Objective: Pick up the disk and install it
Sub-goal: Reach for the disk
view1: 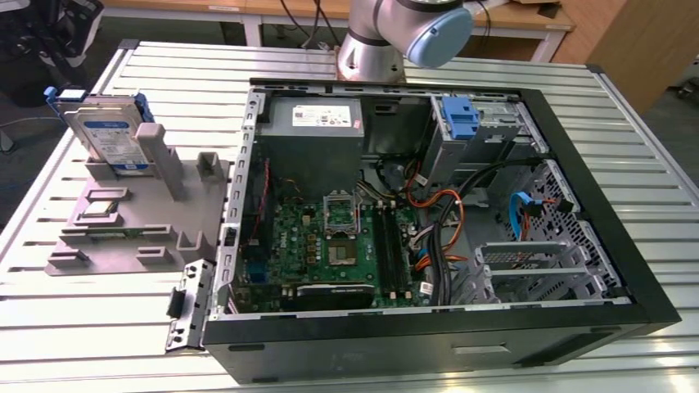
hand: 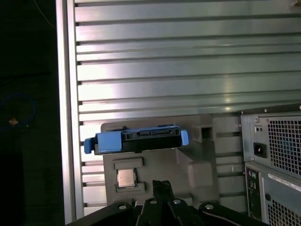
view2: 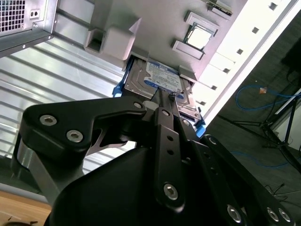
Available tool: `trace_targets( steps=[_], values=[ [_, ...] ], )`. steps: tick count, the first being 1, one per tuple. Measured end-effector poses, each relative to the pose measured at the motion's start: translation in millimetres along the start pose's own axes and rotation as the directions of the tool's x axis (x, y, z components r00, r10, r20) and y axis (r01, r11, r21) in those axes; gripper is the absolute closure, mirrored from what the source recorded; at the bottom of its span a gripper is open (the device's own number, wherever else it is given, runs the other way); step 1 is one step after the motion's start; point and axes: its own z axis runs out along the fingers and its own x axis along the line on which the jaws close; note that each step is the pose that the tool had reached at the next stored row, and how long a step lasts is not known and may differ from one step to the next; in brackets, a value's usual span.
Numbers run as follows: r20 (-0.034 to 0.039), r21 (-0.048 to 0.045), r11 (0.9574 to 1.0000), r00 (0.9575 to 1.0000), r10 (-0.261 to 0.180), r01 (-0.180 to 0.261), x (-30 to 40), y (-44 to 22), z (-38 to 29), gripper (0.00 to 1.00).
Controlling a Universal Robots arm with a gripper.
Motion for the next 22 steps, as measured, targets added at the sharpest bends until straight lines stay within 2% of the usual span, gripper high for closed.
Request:
trace_targets(
  steps=[8,13,16,22],
  values=[
    [0.0000,-0.0001,1.0000,1.0000,0.000,0.000,0.7,5.6,7.2,0.90],
    [0.0000,-0.0001,1.0000,1.0000,0.000,0.000,1.9,14.0,12.9,0.90],
    [0.0001,-0.0001,1.0000,1.0000,0.000,0.000,3.5,18.1,15.8,0.90],
    [0.0000,0.0000,1.0000,1.0000,0.000,0.000,10.0,21.7,22.5,0.90]
  ],
)
